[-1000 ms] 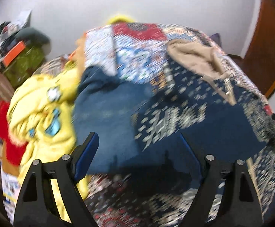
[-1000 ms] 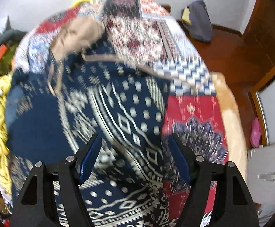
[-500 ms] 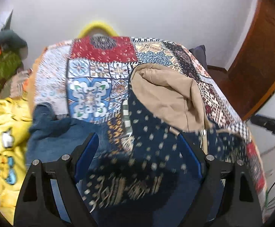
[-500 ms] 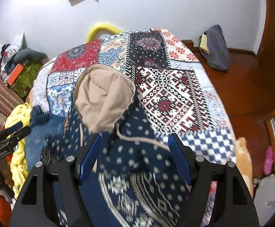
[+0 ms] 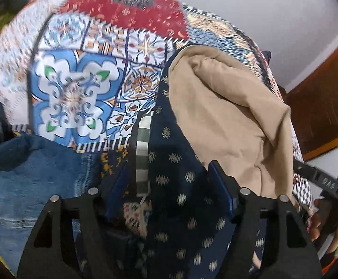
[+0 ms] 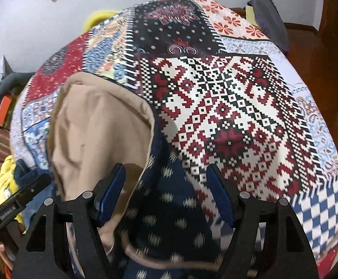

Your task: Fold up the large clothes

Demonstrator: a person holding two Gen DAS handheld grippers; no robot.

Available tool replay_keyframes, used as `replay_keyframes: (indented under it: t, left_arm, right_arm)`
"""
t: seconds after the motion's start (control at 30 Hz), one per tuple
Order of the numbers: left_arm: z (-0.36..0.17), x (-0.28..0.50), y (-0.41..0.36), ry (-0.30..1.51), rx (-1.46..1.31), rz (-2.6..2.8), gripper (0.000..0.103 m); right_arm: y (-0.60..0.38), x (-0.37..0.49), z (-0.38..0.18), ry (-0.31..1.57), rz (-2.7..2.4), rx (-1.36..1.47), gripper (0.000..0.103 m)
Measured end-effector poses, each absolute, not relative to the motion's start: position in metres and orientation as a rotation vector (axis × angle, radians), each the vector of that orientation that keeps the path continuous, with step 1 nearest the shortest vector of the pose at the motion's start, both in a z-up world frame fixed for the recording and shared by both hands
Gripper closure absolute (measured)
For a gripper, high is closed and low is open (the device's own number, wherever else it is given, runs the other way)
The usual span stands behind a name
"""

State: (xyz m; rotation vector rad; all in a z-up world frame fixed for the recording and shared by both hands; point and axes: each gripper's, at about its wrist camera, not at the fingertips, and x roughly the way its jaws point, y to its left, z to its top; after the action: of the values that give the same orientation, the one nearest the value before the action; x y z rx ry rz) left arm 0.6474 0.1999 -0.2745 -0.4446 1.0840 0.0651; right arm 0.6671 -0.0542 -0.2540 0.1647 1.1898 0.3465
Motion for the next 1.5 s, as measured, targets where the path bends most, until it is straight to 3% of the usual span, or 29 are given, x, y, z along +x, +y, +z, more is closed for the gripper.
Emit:
replay_keyframes:
  t: [0.03, 0.1, 0.13, 0.17, 0.2, 0.27, 0.63, 0.87, 1.17, 1.5]
  left_arm:
    - [-0.279, 0.650, 0.201, 1.087, -0.458, 0.068, 0.040]
    - [-0.287, 0.655, 0.202, 1.094, -0.478, 0.049, 0.056]
    - [-0.289, 0.656, 0.201, 1.093, -0.477, 0.055, 0.058]
    - [-0.288, 0.656, 0.200, 1.089, -0.467, 0.066, 0.070]
    - [-0.288, 0.656, 0.198, 1.090, -0.462, 0.059, 0.087]
    - [-0.282, 0.652, 0.194, 1.078, -0.443, 0.039, 0.094]
    - [-0.168, 0.574, 0.155, 0.897, -0.189, -0.074, 0.096]
    - [-0.110, 0.491, 0.126, 0.825, -0.101, -0.185, 0.096]
    - [-0.161, 0.414, 0.119, 0.954, -0.076, -0.203, 0.096]
    - [-0.241, 0.376, 0.118, 1.070, -0.078, -0.128, 0.095]
  right_arm:
    - [-0.053, 0.670, -0.258, 1.198, 0.333, 0.149, 0.051]
    - [-0.050, 0.672, -0.266, 1.209, 0.315, 0.109, 0.060]
    - [-0.050, 0.672, -0.269, 1.210, 0.308, 0.101, 0.068]
    - [-0.050, 0.672, -0.271, 1.224, 0.305, 0.098, 0.082]
    - [-0.051, 0.671, -0.273, 1.232, 0.320, 0.115, 0.090]
    - [-0.054, 0.664, -0.268, 1.210, 0.337, 0.161, 0.095]
    - [-0.078, 0.568, -0.152, 1.003, 0.483, 0.061, 0.096]
    - [-0.094, 0.501, -0.119, 0.933, 0.551, -0.012, 0.096]
    - [-0.120, 0.422, -0.162, 0.987, 0.557, 0.009, 0.096]
    - [-0.130, 0.403, -0.212, 1.031, 0.478, -0.022, 0.096]
